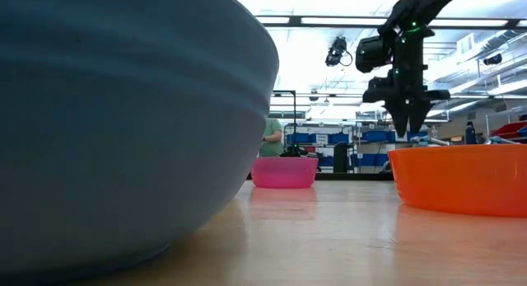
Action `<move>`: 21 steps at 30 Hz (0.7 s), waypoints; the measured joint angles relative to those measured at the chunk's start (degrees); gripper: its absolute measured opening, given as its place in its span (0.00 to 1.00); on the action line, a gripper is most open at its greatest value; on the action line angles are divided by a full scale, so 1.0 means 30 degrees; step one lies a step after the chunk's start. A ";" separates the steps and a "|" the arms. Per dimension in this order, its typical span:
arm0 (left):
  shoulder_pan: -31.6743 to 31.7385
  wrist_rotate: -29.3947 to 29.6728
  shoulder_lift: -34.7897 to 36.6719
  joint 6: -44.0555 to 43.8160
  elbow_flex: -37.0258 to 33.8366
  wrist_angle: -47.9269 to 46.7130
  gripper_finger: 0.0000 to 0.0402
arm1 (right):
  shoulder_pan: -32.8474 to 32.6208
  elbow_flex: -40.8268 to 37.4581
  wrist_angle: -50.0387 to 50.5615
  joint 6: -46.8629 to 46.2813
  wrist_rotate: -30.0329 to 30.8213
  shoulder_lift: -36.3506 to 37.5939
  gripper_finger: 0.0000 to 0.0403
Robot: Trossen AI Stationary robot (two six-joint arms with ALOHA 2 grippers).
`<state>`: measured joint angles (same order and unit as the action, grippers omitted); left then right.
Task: Nest bowls inside each other
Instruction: Stack the green bowl on top of the yellow bowl
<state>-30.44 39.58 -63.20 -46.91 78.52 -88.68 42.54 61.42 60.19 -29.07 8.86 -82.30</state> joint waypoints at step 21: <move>-0.0026 0.0026 0.0000 -0.0343 -0.0007 0.0015 0.48 | 0.0684 -0.2501 -0.3412 0.0600 -0.0872 -0.0022 0.34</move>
<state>-30.52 39.66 -63.20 -47.94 78.50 -88.64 44.60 53.91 49.95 -27.27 6.24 -82.37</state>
